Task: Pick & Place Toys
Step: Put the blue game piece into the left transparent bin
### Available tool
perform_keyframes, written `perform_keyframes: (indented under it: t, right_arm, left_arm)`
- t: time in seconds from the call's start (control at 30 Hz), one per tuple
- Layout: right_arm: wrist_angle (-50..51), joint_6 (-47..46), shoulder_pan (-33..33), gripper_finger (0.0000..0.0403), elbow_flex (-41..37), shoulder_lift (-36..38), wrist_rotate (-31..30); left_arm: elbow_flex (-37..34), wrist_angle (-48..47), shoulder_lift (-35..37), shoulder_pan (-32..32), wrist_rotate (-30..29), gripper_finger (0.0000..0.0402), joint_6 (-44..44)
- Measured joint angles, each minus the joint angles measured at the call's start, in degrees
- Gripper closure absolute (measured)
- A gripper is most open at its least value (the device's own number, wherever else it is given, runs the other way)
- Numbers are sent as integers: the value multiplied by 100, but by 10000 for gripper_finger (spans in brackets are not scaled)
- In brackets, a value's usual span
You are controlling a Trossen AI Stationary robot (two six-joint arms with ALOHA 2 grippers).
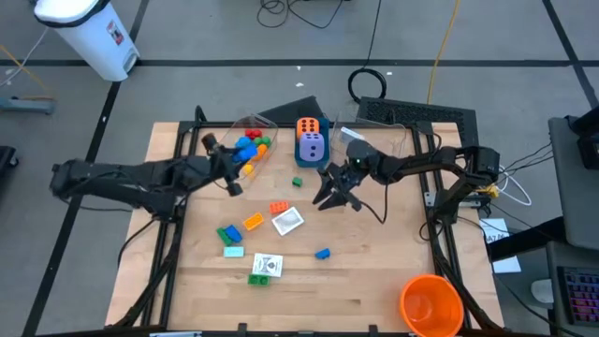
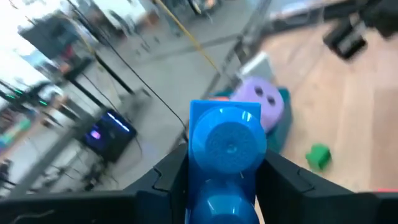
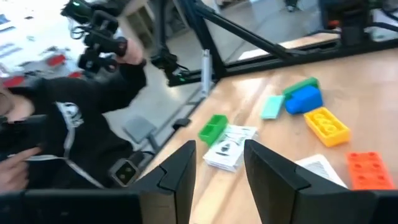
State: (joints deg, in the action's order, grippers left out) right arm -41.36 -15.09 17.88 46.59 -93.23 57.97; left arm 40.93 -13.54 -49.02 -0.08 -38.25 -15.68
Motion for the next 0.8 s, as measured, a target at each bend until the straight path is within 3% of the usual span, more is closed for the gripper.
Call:
perform_keyframes:
  t: [0.17, 0.27, 0.53, 0.67, 0.8]
  right_arm:
    - [255, 305, -87, 275, -58, 0, -605]
    - [265, 401, -113, 277, -133, 0, -879]
    - [264, 524, -113, 277, -279, 0, -1025]
    - [264, 578, -113, 276, -304, 0, -1024]
    - [263, 579, -113, 275, -304, 0, -1022]
  left_arm:
    - [0, -651, -52, 763, 1160, 241, 325]
    - [-2, -937, -206, 1207, 1735, 252, 487]
    - [119, -1241, -651, 2176, 2486, 260, 370]
    - [579, -1783, -1083, 2592, 2766, 241, 261]
    - [1129, -2210, -1655, 2882, 2976, 252, 88]
